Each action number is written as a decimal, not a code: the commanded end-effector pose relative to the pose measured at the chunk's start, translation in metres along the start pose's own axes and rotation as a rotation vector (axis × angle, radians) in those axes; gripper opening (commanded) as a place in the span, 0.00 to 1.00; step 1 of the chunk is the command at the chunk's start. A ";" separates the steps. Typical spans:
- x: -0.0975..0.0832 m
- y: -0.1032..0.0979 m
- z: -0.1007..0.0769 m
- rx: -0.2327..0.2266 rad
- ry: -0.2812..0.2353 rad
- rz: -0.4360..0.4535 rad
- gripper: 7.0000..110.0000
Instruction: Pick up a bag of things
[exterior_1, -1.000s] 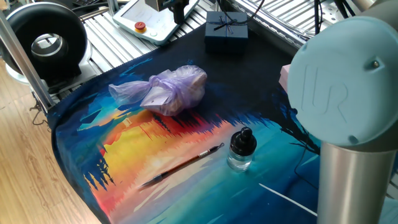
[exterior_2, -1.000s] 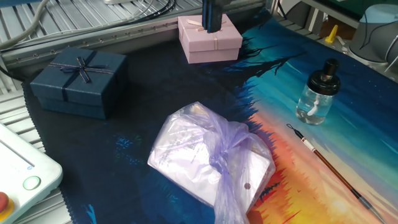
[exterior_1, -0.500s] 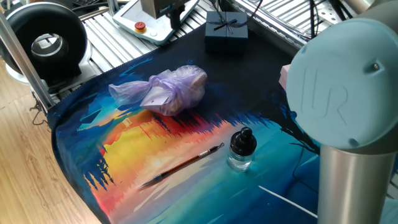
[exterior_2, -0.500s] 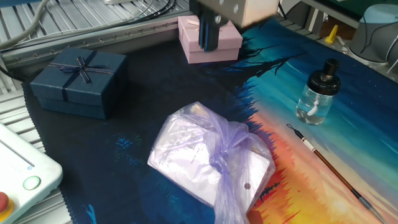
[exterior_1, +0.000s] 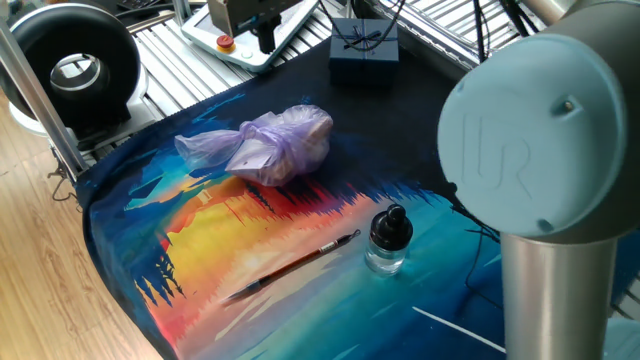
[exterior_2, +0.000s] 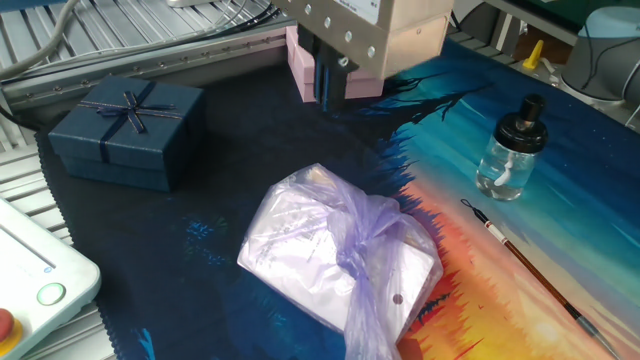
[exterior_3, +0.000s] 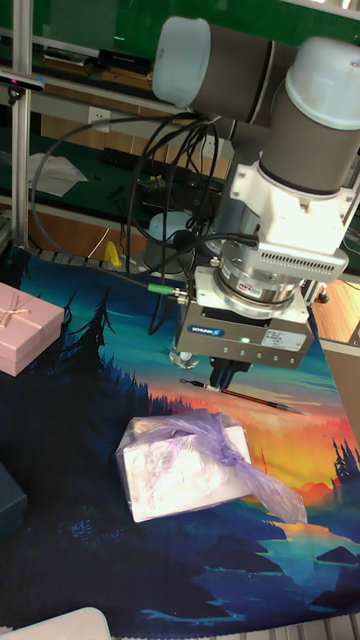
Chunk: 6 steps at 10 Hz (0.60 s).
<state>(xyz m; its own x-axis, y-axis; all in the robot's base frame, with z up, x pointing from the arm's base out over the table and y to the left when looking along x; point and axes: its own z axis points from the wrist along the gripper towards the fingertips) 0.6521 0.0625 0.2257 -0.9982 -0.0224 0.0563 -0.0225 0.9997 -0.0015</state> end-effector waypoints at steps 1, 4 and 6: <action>0.001 0.022 -0.001 -0.079 0.014 -0.012 0.00; 0.003 0.013 -0.001 -0.042 0.025 0.024 0.00; -0.014 0.020 -0.001 -0.070 -0.042 0.047 0.00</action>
<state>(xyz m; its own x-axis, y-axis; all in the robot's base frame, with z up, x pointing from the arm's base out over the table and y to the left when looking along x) 0.6548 0.0750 0.2253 -0.9983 -0.0003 0.0575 0.0017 0.9993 0.0362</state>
